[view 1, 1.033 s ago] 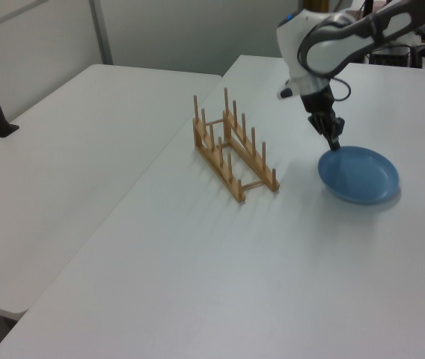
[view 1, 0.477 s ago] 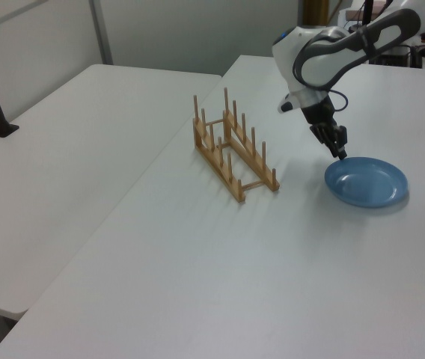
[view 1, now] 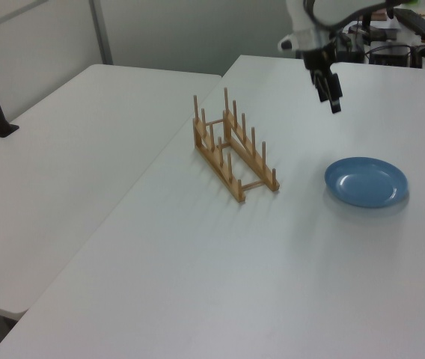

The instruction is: Pick plate from plate rack

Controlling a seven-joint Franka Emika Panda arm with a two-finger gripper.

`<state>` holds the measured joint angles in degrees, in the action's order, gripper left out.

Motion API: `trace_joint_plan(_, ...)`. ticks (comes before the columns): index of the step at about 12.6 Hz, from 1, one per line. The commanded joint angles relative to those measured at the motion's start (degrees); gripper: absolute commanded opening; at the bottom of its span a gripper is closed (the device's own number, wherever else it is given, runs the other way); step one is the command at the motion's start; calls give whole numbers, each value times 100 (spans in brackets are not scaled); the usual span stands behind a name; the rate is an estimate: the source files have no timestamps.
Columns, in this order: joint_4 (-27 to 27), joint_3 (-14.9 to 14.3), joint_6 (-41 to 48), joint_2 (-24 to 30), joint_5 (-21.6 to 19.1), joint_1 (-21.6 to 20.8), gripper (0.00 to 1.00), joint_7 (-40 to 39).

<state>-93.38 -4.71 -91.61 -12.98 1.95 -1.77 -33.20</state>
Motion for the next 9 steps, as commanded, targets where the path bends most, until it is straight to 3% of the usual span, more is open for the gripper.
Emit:
trace_joint_plan(1, 108, -22, 90, 655, -19, -16, 100, 1732)
trace_joint_plan(4, 162, -30, 47, 1007, -2, -25, 100, 3062)
trace_joint_plan(9, 162, -48, 73, 1157, 34, -7, 100, 3346)
